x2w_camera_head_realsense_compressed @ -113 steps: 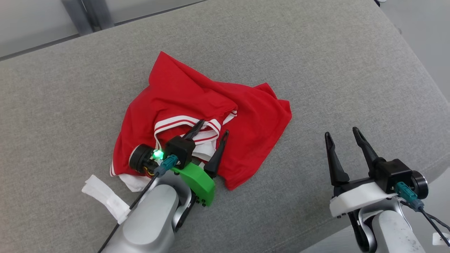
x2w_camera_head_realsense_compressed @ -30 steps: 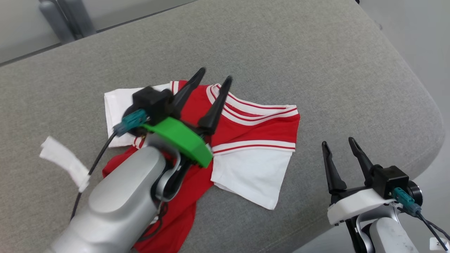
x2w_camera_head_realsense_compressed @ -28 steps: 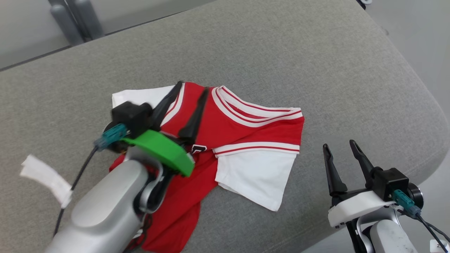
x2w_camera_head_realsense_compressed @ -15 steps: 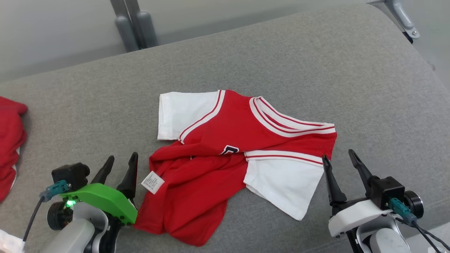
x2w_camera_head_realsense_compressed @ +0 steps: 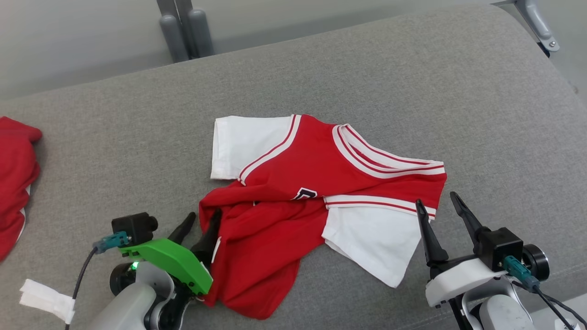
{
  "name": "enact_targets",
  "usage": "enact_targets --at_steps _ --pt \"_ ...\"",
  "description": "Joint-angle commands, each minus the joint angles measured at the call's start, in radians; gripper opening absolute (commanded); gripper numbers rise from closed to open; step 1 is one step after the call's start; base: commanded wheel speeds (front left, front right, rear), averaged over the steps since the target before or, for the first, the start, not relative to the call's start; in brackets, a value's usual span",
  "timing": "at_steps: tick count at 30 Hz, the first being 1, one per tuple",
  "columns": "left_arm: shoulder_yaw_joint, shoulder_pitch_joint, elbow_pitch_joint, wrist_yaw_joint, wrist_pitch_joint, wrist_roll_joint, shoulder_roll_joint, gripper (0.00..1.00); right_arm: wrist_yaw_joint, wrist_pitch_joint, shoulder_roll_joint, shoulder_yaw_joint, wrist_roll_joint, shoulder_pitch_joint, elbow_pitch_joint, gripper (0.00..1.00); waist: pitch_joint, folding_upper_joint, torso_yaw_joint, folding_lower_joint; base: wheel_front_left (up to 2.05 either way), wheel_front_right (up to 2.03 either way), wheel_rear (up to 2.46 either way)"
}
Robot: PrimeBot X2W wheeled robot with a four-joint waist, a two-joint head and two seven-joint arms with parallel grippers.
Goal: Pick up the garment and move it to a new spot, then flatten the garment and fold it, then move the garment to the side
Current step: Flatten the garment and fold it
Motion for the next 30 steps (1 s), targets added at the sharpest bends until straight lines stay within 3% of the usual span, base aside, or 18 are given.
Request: enact_targets --at_steps 1,2,3,5,13,18,26,27,28,29,30 --pt "-0.009 -0.013 0.016 -0.016 0.012 -0.001 -0.006 1.0 0.0 -0.001 -0.004 -0.001 -0.003 -0.009 0.0 1.0 0.006 0.0 -0.011 0.0 0.0 0.0 0.0" --pt "-0.017 -0.015 0.026 -0.029 0.025 -0.005 -0.013 1.0 0.0 -0.001 -0.003 -0.002 -0.002 -0.01 0.0 1.0 0.008 0.0 -0.016 0.0 0.0 0.0 0.0" --pt "-0.02 -0.016 0.035 -0.035 0.034 -0.013 -0.018 0.91 0.0 -0.001 -0.003 -0.003 -0.002 -0.01 0.0 1.0 0.01 0.0 -0.02 0.0 0.0 0.0 0.0" --pt "-0.028 -0.018 0.054 -0.046 0.049 -0.015 -0.023 0.0 0.0 -0.001 -0.003 -0.006 0.0 -0.01 -0.001 1.0 0.013 0.0 -0.027 0.0 0.0 0.0 0.0" --pt "0.027 -0.078 0.035 -0.049 -0.018 -0.002 0.024 0.0 0.0 -0.001 -0.001 -0.015 0.006 -0.004 -0.004 1.0 0.018 0.0 -0.041 0.0 0.0 0.0 0.0" --pt "0.066 -0.191 0.006 0.02 -0.034 0.047 0.08 0.0 0.0 0.0 0.0 -0.013 0.012 -0.018 -0.004 1.0 0.028 0.0 -0.043 0.0 0.0 0.0 0.0" --pt "0.006 -0.369 0.132 0.089 0.087 0.163 0.141 0.0 0.0 0.0 0.0 0.01 0.036 -0.048 0.004 1.0 0.054 0.0 -0.09 0.0 0.0 0.0 0.0" --pt "-0.003 -0.378 0.153 0.091 0.093 0.174 0.14 0.11 0.0 0.0 0.0 0.009 0.037 -0.048 0.004 1.0 0.056 0.0 -0.094 0.0 0.0 0.0 0.0" --pt "-0.01 -0.387 0.182 0.088 0.095 0.183 0.135 0.47 0.0 0.0 0.0 0.007 0.037 -0.045 0.004 1.0 0.058 0.0 -0.099 0.0 0.0 0.0 0.0" --pt "-0.008 -0.392 0.204 0.086 0.09 0.184 0.132 1.0 0.0 0.0 0.0 0.006 0.039 -0.043 0.004 1.0 0.059 0.0 -0.102 0.0 0.0 0.0 0.0" --pt "-0.008 -0.394 0.226 0.087 0.075 0.189 0.131 1.0 0.0 0.0 0.0 0.005 0.041 -0.039 0.005 1.0 0.059 0.0 -0.107 0.0 0.0 0.0 0.0"
